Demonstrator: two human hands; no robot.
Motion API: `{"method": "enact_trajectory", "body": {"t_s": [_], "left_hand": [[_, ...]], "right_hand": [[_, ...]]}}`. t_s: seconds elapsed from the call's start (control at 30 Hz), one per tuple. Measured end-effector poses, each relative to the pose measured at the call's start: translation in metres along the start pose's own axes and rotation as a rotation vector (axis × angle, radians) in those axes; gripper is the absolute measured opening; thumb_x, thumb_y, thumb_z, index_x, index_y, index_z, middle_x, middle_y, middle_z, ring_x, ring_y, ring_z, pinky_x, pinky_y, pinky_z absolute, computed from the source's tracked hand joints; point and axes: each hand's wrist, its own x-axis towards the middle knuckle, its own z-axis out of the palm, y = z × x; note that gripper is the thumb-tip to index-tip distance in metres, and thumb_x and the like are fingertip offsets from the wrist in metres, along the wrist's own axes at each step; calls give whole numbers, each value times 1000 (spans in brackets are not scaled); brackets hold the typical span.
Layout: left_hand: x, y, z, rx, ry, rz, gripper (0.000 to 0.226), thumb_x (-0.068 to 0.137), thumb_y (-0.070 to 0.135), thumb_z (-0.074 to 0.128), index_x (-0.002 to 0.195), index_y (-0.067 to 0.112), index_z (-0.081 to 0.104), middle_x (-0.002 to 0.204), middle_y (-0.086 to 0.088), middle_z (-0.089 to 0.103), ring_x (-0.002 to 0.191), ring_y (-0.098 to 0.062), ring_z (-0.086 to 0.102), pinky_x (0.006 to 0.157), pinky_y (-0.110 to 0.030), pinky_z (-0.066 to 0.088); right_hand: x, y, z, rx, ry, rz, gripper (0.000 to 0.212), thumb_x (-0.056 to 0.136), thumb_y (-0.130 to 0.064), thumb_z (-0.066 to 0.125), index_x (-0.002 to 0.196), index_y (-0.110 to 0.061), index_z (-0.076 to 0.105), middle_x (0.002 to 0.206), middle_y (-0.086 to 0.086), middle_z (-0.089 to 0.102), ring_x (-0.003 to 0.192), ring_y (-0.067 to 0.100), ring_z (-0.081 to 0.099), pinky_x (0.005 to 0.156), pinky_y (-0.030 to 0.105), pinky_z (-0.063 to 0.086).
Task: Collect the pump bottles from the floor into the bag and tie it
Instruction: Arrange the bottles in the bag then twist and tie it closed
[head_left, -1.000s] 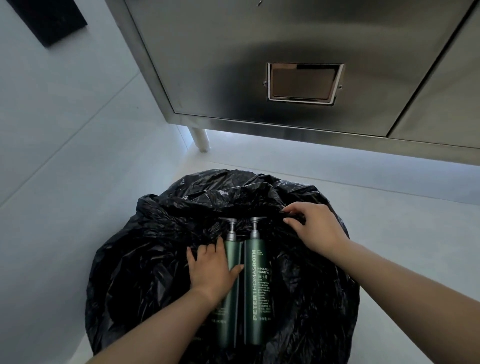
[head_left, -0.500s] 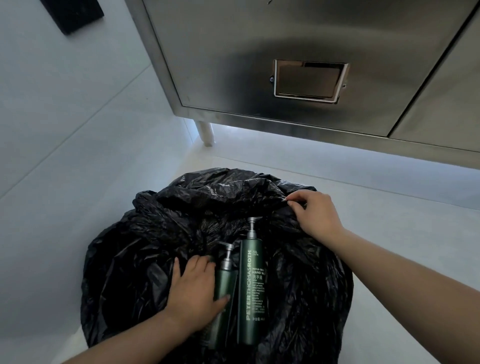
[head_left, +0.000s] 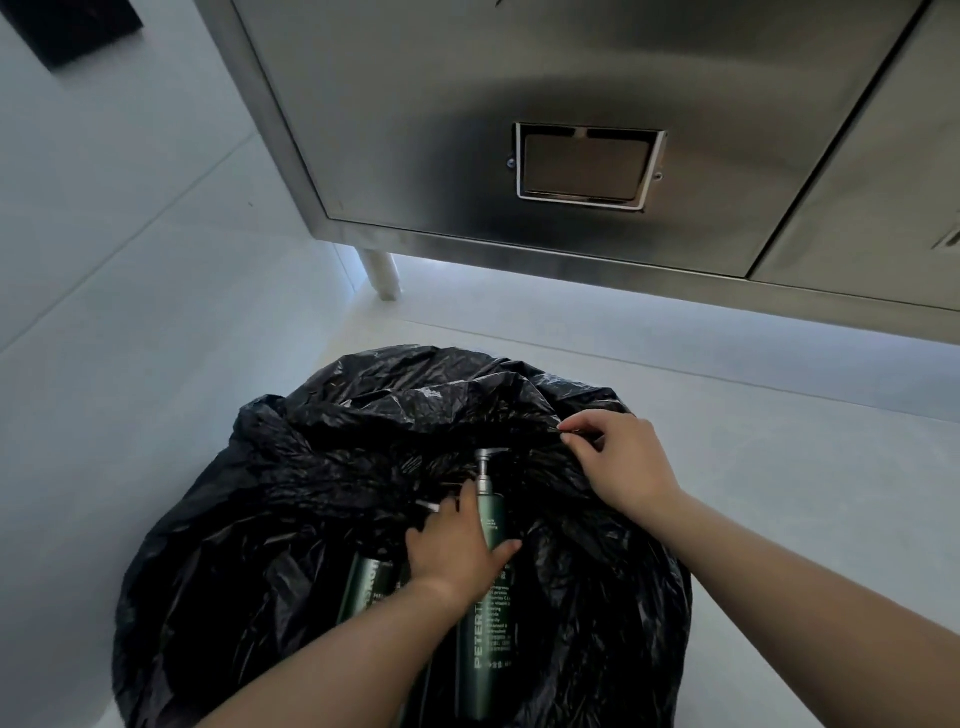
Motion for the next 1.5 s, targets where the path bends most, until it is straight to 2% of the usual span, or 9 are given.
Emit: {"method": "enact_trajectory", "body": {"t_s": [0.33,0.53,0.63,0.77,0.9,1.07,1.17,1.3,1.5], "left_hand": [[-34,-24,-7,-254,15,40,81,80,59,56,143,34,12,140,4,43,116,-19,53,101,-50,38],[-58,-35,-10,-145,3,91,87,80,62,54,146,31,7,138,6,44,122,-17,49,104,-51,32],[-60,-38,-17,-46,14,149,85,84,59,52,148,25,9,144,1,38,129,-20,40,103,-43,38],[-60,-37,-53,-76,231,266,73,87,56,50,146,24,21,144,5,38,129,-16,39,97,-32,46],[-67,-40,-100,-21,501,405,63,85,47,59,140,26,37,139,4,45,125,-18,45,94,-34,47],[-75,-63,-143,79,703,390,67,63,20,82,125,19,58,132,-9,54,121,-31,52,85,-46,49],[-72,-89,-160,64,783,345,61,66,10,78,124,14,58,127,-14,56,114,-36,54,87,-48,50],[-70,-119,-165,-87,702,226,39,78,11,71,116,16,63,112,-8,64,103,-31,60,85,-39,49],[-75,-120,-144,-172,603,232,25,80,27,71,104,26,65,99,5,66,93,-17,62,72,-26,44]], "right_hand": [[9,2,6,-11,12,-21,7,80,-22,66,84,-25,72,78,-11,68,79,9,60,73,21,39],[23,-14,-5,52,136,-24,8,82,-18,64,84,-22,71,83,-7,70,83,12,62,74,18,38],[23,-31,-21,143,229,-76,9,83,-17,63,83,-23,70,79,-11,65,72,0,57,69,9,36],[17,-53,-56,238,322,-159,10,84,-16,63,82,-24,69,79,-18,65,64,-11,54,63,0,35],[13,-64,-86,287,341,-175,13,83,-19,64,78,-31,68,75,-25,64,58,-6,56,56,2,36],[1,-59,-90,229,249,-206,24,82,-21,66,73,-42,62,79,-23,66,63,0,59,59,3,39],[-7,-54,-85,114,62,-185,8,82,-34,65,84,-41,64,89,-19,67,71,-3,60,63,3,38],[-19,-53,-79,-149,-108,-166,53,79,-62,51,119,-27,58,126,-4,51,112,13,50,93,22,36],[-67,-47,-51,-389,-248,-350,90,57,-82,52,132,-33,44,142,-4,31,134,16,27,107,36,32]]}}
